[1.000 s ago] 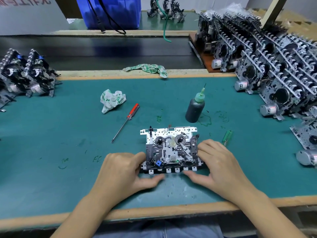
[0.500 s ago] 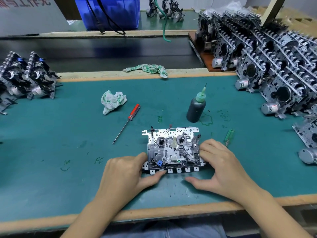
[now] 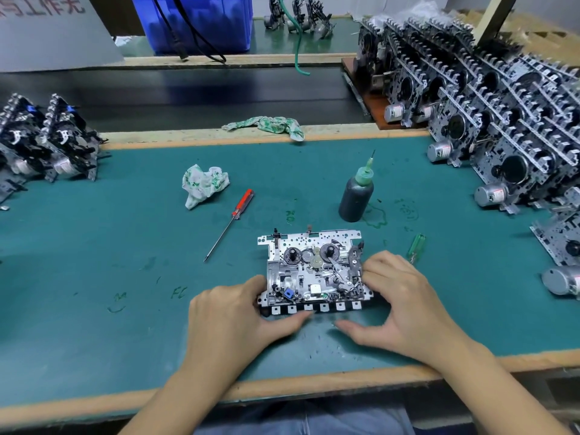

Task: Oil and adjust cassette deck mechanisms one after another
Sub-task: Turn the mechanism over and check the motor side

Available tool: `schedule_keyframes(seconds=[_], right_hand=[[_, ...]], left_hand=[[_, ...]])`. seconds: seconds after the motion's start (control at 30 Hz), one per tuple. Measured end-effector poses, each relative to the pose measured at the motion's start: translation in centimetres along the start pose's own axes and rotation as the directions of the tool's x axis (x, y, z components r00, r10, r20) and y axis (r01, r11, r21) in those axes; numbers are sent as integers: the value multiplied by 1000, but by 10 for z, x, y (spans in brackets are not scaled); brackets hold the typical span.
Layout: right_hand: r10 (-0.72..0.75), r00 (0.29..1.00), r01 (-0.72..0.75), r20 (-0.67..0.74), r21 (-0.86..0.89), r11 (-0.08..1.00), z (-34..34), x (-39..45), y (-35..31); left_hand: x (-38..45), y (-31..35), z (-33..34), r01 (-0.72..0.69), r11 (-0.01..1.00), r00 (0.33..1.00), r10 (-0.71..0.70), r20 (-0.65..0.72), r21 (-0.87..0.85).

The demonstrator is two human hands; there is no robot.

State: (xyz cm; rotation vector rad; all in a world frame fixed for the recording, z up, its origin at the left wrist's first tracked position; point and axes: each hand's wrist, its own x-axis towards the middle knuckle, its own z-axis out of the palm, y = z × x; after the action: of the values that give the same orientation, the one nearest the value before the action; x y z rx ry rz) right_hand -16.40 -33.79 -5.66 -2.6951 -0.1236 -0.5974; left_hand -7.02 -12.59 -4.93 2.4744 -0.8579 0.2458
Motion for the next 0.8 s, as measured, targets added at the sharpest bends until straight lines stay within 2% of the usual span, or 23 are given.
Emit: schedule_keyframes(seconds=[0.13,0.27,0.43,0.57,0.67,0.73,0.8], right_hand=[[-8,1000,8,0,-32,999,-2,1,-2],[-18,1000,19,7,-52,998,-3,0,-3],[-1,999,-4,-32,-155,988,0,0,-6],[2,999,-6,-32,-138,990,-1,0,-5],[51,994,-68,-97,-178,982,1,1,-10],[80,990,-100,-116,-179,979,2,3,-13],[60,995,-70,-82,-127,989,1,4,-10]], left_hand=[[3,1,-3,117,988,992,-112,59,-97],[2,1,-2,131,983,988,-118,99,-130],[1,-1,-7,33,986,996,-19,92,-161],[1,3,-6,6,995,996,2,87,-99],[0,2,-4,-73,993,996,78,47,-94],[0,2,-4,-80,992,996,83,28,-100],[0,4,-4,-62,994,998,64,18,-87]])
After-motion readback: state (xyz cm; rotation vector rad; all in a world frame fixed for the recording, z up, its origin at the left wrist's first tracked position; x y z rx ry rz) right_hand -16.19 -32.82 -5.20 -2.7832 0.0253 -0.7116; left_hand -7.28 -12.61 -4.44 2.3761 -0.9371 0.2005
